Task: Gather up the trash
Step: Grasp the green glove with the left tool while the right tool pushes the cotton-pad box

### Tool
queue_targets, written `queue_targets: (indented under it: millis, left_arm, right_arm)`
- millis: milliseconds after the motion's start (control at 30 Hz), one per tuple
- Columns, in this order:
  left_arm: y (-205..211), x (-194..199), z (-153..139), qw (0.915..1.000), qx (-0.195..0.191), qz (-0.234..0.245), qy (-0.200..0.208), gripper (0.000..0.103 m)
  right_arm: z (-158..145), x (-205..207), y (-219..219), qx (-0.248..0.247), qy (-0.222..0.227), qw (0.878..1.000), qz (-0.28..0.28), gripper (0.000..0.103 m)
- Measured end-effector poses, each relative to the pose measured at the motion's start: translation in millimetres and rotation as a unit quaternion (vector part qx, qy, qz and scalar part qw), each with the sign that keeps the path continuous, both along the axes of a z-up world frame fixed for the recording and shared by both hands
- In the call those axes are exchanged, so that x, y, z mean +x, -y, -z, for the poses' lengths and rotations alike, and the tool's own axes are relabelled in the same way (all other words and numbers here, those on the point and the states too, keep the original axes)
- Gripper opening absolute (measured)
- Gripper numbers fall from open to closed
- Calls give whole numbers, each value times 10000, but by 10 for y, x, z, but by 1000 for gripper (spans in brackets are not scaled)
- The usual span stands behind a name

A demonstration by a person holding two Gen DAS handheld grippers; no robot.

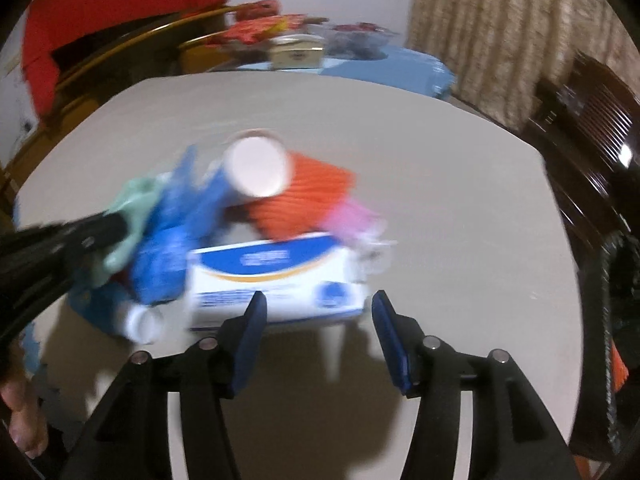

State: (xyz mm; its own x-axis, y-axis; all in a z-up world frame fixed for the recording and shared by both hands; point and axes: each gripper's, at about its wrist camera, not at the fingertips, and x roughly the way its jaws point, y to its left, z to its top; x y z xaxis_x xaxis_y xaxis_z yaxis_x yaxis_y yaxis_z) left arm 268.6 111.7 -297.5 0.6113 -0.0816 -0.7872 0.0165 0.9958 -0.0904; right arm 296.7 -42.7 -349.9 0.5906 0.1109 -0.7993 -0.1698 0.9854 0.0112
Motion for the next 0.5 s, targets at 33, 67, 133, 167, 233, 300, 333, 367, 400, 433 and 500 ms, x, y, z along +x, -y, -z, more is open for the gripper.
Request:
queue_targets:
  millis: [33, 67, 133, 167, 233, 300, 333, 367, 400, 433, 500]
  left_arm:
    - [1, -3, -1, 10000, 4, -8, -2, 4]
    - [-9, -4, -3, 10000, 1, -36, -6, 4]
    - [-55, -9, -11, 9999, -35, -104, -14, 4]
    - [-75, -11, -13, 9999, -43, -126, -19, 4]
    - [-103, -18, 3, 9999, -44, -131, -51, 4]
    - [-111, -34, 14, 9999, -22, -117, -70, 4]
    - [-117, -43, 19, 9999, -28, -118, -73, 4]
    - [-132, -31, 17, 9999, -41, -119, -73, 4]
    - [-145, -28, 17, 9999, -60, -127, -75, 4]
    - [-152, -18, 15, 9998, -88, -136, -80, 4]
    - [-159, -14, 19, 9998, -112, -124, -79, 4]
  right_arm:
    - [-25, 10, 42, 55, -13, 10000, 50, 53]
    - [-68, -9, 58, 155, 14, 9999, 32, 53]
    - [-145, -70, -41, 271, 72, 9994, -209, 54]
    - [-155, -106, -151, 229, 103, 9989, -387, 55]
    - [-108, -153, -339, 130, 116, 9981, -592, 56]
    - [-47, -174, -477, 60, 110, 9976, -686, 56]
    - [-8, -190, -544, -35, 151, 9975, -688, 57]
    - [27, -198, -590, -122, 192, 9974, -682, 62]
    - [60, -219, -617, -238, 240, 9972, -662, 65]
    - [82, -230, -643, -433, 352, 9965, -624, 66]
    - [98, -227, -609, -555, 377, 9962, -551, 65]
